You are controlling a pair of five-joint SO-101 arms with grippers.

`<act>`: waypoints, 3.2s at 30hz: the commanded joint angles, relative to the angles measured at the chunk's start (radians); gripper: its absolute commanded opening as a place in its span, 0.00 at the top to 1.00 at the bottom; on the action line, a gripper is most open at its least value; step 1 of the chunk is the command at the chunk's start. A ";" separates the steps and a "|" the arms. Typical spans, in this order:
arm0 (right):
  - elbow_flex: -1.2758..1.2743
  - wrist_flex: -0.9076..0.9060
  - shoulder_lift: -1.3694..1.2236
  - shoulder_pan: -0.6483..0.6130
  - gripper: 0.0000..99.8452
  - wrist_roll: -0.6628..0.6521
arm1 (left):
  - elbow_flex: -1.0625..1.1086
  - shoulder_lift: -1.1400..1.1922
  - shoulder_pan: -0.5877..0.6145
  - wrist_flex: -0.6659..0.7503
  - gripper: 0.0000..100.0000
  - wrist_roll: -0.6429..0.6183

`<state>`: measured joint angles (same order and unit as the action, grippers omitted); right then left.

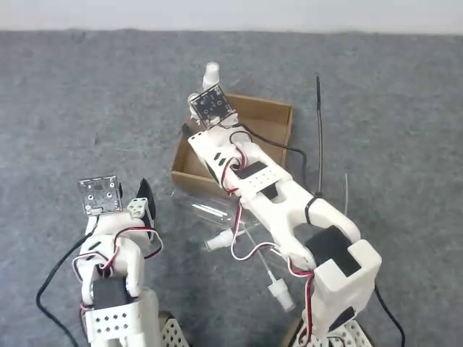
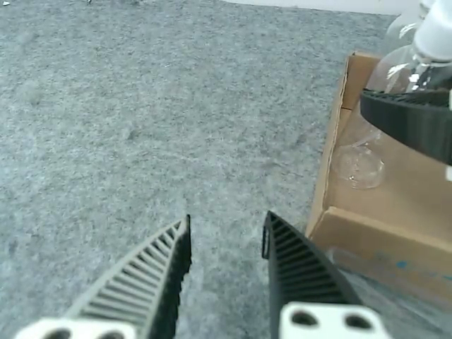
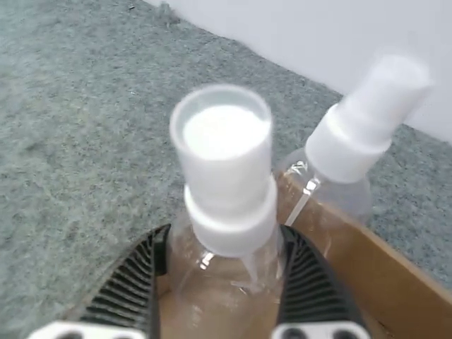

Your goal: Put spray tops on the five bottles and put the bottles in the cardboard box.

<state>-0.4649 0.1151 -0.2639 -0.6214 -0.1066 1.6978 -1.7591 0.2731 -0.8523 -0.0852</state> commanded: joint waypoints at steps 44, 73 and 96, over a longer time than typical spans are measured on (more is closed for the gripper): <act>0.061 -0.380 0.209 -0.012 0.79 0.006 | -0.010 -0.017 0.002 0.005 0.84 -0.011; 0.061 -0.914 0.608 0.044 0.79 -0.002 | -0.010 -0.017 0.002 0.006 0.84 -0.011; 0.060 -1.620 0.802 0.045 0.79 -0.002 | -0.010 -0.017 0.000 0.008 0.84 -0.011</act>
<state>-0.4419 -1.4162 0.4849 -0.5831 -0.1097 1.6978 -1.7591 0.2731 -0.8523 -0.0852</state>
